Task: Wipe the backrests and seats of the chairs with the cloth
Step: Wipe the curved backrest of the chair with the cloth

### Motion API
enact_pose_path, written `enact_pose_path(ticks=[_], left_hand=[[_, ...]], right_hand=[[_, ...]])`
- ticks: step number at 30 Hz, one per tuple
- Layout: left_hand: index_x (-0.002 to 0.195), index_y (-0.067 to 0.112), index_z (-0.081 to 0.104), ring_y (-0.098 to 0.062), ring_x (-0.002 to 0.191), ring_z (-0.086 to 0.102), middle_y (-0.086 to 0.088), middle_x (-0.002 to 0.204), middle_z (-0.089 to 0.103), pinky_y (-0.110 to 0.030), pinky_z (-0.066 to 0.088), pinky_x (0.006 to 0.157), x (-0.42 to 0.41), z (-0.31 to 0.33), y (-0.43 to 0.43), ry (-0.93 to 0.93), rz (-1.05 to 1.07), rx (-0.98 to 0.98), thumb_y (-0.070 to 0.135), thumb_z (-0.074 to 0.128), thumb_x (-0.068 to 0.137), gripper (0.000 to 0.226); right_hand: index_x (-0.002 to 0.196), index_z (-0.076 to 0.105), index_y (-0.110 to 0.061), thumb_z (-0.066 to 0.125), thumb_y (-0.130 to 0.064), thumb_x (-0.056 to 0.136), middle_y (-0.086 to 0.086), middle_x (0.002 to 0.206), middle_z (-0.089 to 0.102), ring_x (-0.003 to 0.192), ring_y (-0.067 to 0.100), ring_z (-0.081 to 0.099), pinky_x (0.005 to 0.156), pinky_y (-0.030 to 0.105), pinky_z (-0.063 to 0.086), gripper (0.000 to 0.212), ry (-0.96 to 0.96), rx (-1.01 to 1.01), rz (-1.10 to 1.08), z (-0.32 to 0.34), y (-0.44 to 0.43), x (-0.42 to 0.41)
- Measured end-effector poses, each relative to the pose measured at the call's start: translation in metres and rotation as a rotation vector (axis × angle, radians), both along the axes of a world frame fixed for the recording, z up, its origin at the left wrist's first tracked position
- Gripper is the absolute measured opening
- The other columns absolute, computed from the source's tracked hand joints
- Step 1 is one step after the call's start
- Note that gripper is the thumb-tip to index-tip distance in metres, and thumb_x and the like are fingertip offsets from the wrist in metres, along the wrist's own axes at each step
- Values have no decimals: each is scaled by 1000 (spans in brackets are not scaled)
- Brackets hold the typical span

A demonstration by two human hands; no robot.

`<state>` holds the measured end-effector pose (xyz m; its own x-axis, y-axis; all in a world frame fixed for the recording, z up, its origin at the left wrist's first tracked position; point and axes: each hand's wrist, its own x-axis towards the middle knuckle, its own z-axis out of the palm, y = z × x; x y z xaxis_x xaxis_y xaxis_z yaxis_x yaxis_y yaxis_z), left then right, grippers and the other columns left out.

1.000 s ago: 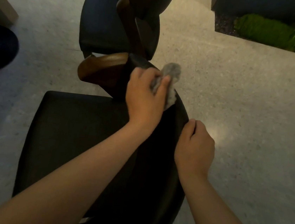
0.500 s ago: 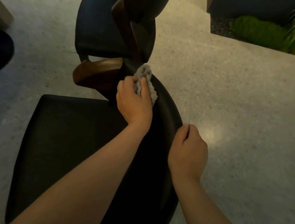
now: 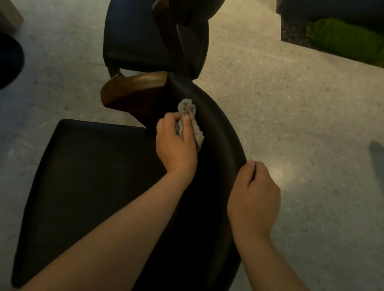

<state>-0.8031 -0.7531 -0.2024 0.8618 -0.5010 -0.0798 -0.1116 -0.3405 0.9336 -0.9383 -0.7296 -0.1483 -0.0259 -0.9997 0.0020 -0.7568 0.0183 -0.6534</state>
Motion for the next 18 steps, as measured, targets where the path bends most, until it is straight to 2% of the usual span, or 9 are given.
enact_pose_path(ticks=[6, 8, 11, 14, 18], left_hand=[[101, 27, 56, -4, 86, 56, 13, 99, 51, -19, 39, 68, 11, -30, 26, 99, -97, 147, 39, 50, 97, 14], [100, 26, 57, -2, 86, 56, 7, 103, 55, -18, 41, 69, 13, -28, 29, 110, -126, 92, 42, 51, 96, 17], [95, 33, 57, 3, 88, 57, 8, 102, 57, -12, 46, 68, 3, -21, 32, 67, -174, -47, 45, 53, 94, 13], [89, 41, 55, 8, 88, 56, 10, 102, 58, -13, 44, 69, -8, -28, 33, 113, -164, -33, 44, 53, 93, 5], [89, 44, 55, 6, 87, 58, 9, 104, 59, -17, 44, 71, -3, -44, 38, 201, -155, 13, 42, 52, 94, 6]], right_hand=[[68, 49, -20, 31, -35, 99, -5, 54, 46, 45, 9, 41, 46, 23, 31, 38, -14, 3, 1, 0, -1, -1], [70, 50, -18, 32, -34, 99, -4, 55, 46, 46, 10, 41, 48, 25, 31, 38, -22, 1, -1, 0, -1, -1], [72, 51, -18, 33, -32, 101, -5, 56, 47, 48, 11, 44, 49, 26, 31, 37, -22, 2, -5, 0, -1, -2], [72, 51, -19, 32, -34, 100, -5, 57, 48, 49, 11, 46, 50, 24, 31, 37, -10, -4, -13, 0, -1, -2], [71, 50, -19, 29, -36, 97, -5, 57, 48, 49, 10, 45, 50, 23, 29, 38, -10, -11, -14, 0, -1, -1]])
